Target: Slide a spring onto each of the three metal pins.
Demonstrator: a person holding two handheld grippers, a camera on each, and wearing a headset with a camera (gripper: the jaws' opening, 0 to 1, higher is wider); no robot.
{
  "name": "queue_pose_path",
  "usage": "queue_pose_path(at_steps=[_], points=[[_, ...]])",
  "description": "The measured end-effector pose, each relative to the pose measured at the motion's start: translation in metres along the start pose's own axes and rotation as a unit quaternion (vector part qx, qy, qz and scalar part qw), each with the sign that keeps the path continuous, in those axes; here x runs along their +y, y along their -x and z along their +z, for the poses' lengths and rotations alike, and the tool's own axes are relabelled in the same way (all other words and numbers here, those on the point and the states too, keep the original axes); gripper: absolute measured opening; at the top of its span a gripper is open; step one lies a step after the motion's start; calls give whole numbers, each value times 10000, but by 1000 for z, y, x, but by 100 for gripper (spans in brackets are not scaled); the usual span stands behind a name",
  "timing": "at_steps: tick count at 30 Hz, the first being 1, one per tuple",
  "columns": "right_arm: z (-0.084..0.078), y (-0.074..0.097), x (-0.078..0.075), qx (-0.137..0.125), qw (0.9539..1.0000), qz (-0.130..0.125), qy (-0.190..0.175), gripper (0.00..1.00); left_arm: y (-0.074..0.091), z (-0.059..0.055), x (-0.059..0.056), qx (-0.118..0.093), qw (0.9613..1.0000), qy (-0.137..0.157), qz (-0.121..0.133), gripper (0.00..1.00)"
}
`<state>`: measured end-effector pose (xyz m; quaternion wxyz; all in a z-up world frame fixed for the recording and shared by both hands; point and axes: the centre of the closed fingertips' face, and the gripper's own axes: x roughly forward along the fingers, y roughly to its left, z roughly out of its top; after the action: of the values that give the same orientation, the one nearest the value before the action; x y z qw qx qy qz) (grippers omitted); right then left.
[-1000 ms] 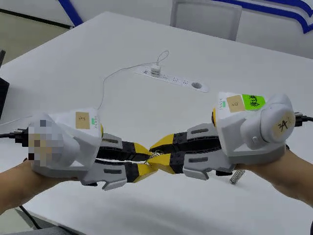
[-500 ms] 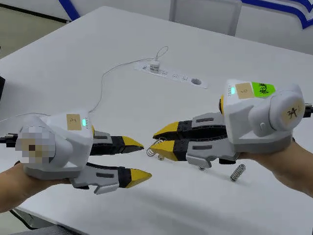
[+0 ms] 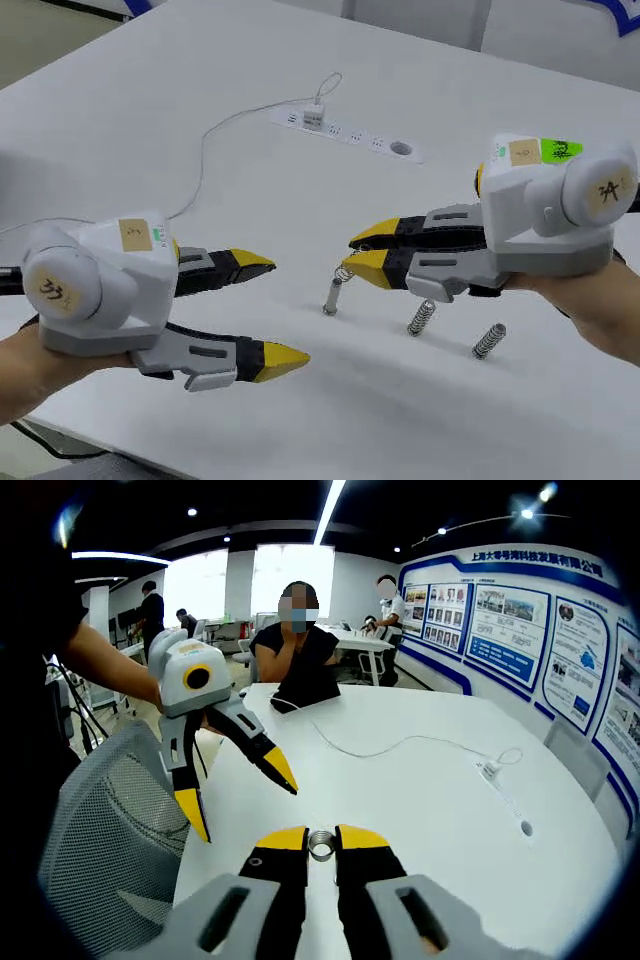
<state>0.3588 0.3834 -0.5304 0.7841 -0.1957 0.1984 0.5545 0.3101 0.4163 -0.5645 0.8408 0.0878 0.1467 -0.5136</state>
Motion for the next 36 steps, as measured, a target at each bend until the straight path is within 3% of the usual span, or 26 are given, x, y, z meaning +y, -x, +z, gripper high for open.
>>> queue_pose_path(at_steps=[4, 10, 13, 15, 23, 31, 36], points=[[-7, -9, -10, 149, 9999, -46, -56, 10, 2, -2, 7, -98, 9998, 73, 137, 67], [-19, -26, -21, 392, 9992, -39, -80, 10, 3, -4, 10, -127, 9997, 128, 164, 68], [-23, -31, -23, 471, 9988, -8, -91, 10, 2, -1, 13, -167, 9996, 135, 208, 71], [-24, -33, -23, 503, 9987, 1, -119, 10, 2, 0, 17, -150, 9991, 312, 231, 77], [-33, -39, -27, 645, 9976, 68, -233, 10, 4, 5, 26, -243, 9984, 345, 376, 82], [-40, -42, -24, 809, 9961, 143, -337, 10, 4, 7, 27, -260, 9984, 325, 381, 86], [-40, -45, -25, 773, 9961, 145, -400, 11, 3, 7, 25, -235, 9985, 326, 384, 86]])
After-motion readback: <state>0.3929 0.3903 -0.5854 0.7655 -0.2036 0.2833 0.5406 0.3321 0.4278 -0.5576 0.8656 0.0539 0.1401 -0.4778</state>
